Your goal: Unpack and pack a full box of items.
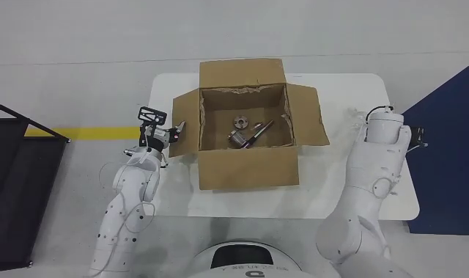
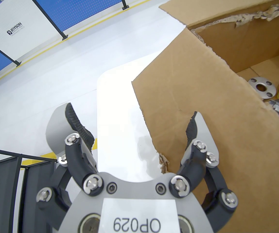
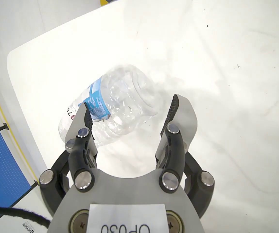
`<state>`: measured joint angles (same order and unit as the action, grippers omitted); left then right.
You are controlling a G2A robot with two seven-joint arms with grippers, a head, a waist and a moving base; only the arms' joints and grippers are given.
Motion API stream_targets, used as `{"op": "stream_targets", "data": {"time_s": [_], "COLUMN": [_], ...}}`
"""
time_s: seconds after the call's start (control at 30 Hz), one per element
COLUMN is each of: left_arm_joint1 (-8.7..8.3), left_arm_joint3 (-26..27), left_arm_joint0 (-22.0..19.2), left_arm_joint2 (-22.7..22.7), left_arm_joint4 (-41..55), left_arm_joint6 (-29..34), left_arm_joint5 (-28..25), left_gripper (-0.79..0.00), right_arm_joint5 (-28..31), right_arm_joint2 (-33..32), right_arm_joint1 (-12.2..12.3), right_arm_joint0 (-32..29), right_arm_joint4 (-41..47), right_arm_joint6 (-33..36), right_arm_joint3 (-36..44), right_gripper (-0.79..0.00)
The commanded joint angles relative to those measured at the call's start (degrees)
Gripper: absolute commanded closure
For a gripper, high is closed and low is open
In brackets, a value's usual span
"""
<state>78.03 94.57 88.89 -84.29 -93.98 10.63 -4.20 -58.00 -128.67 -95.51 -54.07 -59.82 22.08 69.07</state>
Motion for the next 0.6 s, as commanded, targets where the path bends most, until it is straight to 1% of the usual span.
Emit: {"op": "stream_targets", "data": {"time_s": [0.0, 0.13, 0.3, 0.5, 0.57], "left_arm_joint1": [0.00, 0.00, 0.00, 0.00, 0.00], "left_arm_joint3": [0.0, 0.0, 0.0, 0.0, 0.0], "left_arm_joint0": [0.0, 0.0, 0.0, 0.0, 0.0], "left_arm_joint2": [0.0, 0.0, 0.0, 0.0, 0.0], "left_arm_joint4": [0.0, 0.0, 0.0, 0.0, 0.0], "left_arm_joint6": [0.0, 0.0, 0.0, 0.0, 0.0], "left_arm_joint5": [0.0, 0.0, 0.0, 0.0, 0.0], "left_gripper": [-0.785, -0.785, -0.785, -0.785, -0.785], "right_arm_joint5": [0.0, 0.0, 0.0, 0.0, 0.0], "right_arm_joint2": [-2.2, -5.1, -7.9, -9.9, -10.3], "right_arm_joint1": [0.2, 0.5, 0.7, 1.3, 1.6], "right_arm_joint0": [1.4, 4.4, 6.7, 9.2, 10.1], "right_arm_joint4": [-0.9, -3.0, -3.2, -4.2, -4.5], "right_arm_joint6": [0.7, 0.8, 0.2, -0.4, -0.7], "right_arm_joint3": [-1.7, -5.1, -6.5, -9.7, -11.2], "right_gripper": [-0.785, -0.785, -0.785, -0.785, -0.662]}}
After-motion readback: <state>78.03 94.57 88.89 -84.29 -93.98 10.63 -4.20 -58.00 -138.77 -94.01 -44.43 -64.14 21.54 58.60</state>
